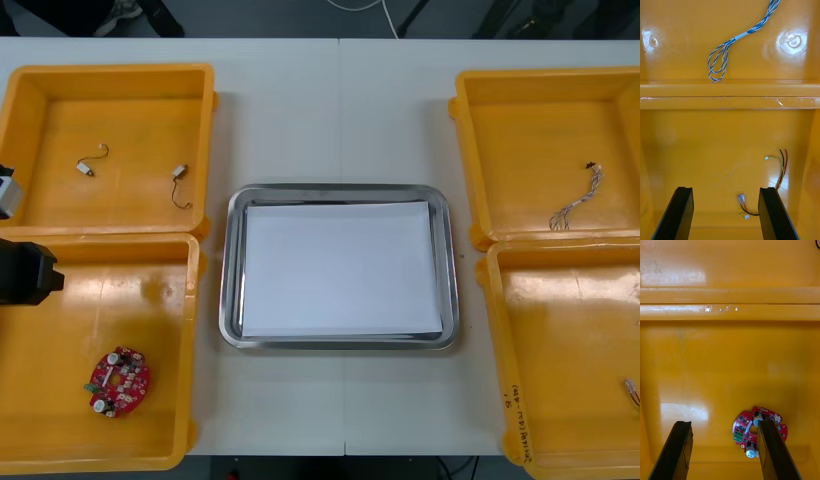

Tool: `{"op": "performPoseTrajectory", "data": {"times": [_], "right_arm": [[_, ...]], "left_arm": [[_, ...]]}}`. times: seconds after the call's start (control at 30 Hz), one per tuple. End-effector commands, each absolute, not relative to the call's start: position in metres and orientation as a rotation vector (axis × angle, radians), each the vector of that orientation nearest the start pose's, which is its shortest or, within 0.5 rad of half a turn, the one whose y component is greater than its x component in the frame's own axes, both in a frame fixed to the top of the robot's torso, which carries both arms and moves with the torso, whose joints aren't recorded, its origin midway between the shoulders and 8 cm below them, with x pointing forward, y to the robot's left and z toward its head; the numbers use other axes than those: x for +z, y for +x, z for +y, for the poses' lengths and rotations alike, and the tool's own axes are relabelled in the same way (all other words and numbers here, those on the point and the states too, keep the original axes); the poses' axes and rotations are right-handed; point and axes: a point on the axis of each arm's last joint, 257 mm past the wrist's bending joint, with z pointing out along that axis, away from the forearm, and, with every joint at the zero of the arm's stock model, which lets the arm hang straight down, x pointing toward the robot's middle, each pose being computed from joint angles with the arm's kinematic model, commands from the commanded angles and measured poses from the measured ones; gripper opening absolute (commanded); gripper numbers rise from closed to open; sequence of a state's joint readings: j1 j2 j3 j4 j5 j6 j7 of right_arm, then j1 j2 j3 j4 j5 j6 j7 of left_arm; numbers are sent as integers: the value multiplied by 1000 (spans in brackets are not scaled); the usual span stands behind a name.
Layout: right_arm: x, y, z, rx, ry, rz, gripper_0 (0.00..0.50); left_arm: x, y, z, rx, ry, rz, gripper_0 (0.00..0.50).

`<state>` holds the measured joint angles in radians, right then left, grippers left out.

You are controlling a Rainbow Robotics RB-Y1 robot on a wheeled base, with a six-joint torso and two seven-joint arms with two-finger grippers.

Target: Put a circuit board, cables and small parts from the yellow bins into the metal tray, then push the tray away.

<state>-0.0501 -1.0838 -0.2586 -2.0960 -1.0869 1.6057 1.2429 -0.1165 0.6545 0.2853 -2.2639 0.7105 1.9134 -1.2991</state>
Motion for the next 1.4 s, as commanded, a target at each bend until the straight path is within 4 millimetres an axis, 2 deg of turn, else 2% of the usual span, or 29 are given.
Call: {"op": "performPoseTrajectory", "data": {"times": [0.03,1.4], "right_arm": [[-142,390,-393,2,-51,2616,500],[-142,390,-393,2,-51,2616,500]], "left_arm": [[-176,367,364,99,-1,2640,500],[-176,367,364,99,-1,2640,500]]}}
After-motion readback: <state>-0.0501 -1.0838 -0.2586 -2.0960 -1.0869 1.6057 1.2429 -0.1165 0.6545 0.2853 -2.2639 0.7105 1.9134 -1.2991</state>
